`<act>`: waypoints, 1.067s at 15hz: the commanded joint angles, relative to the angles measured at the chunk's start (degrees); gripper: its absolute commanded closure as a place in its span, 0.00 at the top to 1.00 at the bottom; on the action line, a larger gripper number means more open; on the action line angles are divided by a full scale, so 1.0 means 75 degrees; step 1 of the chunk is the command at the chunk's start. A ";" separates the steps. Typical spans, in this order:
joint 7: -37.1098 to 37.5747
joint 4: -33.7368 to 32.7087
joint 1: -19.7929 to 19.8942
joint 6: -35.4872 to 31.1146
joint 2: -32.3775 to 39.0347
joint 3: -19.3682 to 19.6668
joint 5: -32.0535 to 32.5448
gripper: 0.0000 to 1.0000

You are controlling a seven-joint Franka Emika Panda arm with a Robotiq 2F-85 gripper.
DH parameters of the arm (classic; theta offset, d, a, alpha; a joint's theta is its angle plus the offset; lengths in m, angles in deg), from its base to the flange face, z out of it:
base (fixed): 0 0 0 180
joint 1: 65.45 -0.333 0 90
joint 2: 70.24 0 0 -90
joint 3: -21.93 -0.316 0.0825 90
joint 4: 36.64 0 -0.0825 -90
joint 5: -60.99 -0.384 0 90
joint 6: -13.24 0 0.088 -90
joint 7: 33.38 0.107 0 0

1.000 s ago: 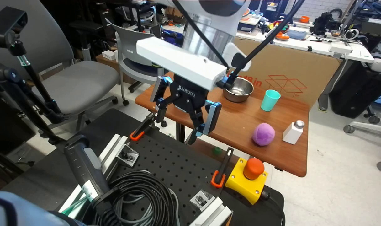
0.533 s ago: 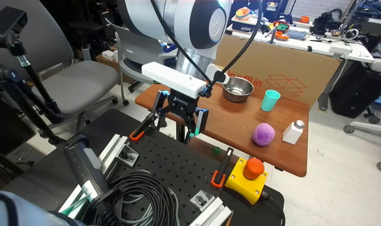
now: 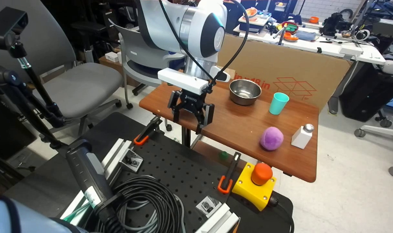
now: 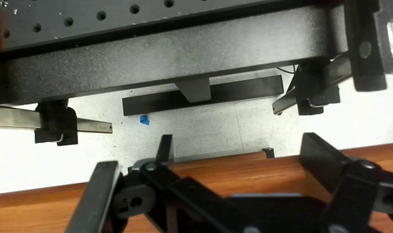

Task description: Move the tin can forward

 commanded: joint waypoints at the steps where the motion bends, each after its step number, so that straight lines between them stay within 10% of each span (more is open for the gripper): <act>1: 0.0097 -0.1179 -0.0042 0.1032 0.0479 -0.0066 -0.0290 1.00; 6: 0.0740 -0.2789 -0.0024 0.2794 0.1069 0.0111 -0.0558 1.00; 16: 0.1828 -0.4008 -0.0708 0.1831 0.2071 0.0749 0.0754 1.00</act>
